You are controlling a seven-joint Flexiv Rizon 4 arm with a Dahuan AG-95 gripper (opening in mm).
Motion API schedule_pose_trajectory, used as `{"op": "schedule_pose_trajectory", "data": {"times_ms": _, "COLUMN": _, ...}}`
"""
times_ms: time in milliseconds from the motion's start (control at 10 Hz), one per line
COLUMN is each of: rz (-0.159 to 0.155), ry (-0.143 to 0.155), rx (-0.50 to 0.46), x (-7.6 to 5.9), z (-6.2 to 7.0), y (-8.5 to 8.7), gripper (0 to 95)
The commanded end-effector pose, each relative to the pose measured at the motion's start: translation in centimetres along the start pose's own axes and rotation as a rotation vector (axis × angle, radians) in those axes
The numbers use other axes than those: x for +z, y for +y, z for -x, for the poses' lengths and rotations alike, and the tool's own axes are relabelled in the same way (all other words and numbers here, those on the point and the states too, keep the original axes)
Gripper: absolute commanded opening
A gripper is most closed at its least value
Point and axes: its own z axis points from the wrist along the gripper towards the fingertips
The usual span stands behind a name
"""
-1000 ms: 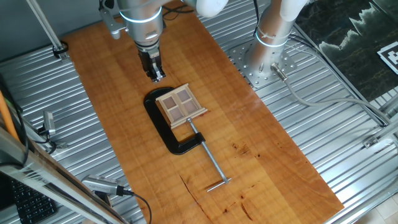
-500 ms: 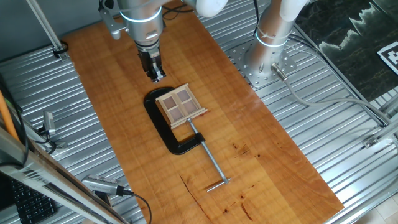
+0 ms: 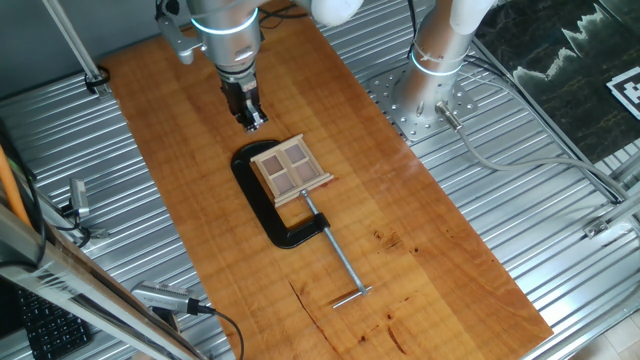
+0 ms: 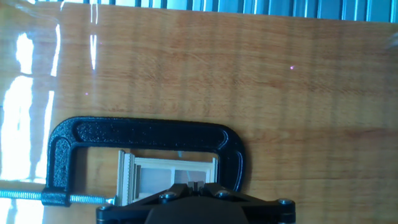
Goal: Open a sliding window
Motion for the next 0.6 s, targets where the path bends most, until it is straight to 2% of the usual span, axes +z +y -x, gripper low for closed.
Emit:
{"op": "schedule_pose_trajectory", "data": {"times_ms": 100, "rz": -0.008, "ry": -0.026, "rx": -0.004, "x": 0.3, "z": 0.0, "y": -0.5, "gripper": 0.0}}
{"op": "schedule_pose_trajectory", "data": {"times_ms": 200, "rz": -0.011, "ry": -0.034, "rx": -0.007, "x": 1.3, "z": 0.1, "y": -2.5, "gripper": 0.0}}
{"op": "schedule_pose_trajectory", "data": {"times_ms": 300, "rz": -0.012, "ry": -0.046, "rx": -0.009, "x": 1.7, "z": 0.0, "y": -3.5, "gripper": 0.0}}
{"op": "schedule_pose_trajectory", "data": {"times_ms": 400, "rz": -0.014, "ry": -0.065, "rx": 0.008, "x": 1.9, "z": -0.2, "y": -5.2, "gripper": 0.0}}
{"op": "schedule_pose_trajectory", "data": {"times_ms": 600, "rz": -0.023, "ry": -0.067, "rx": 0.035, "x": 1.7, "z": -0.3, "y": -5.5, "gripper": 0.0}}
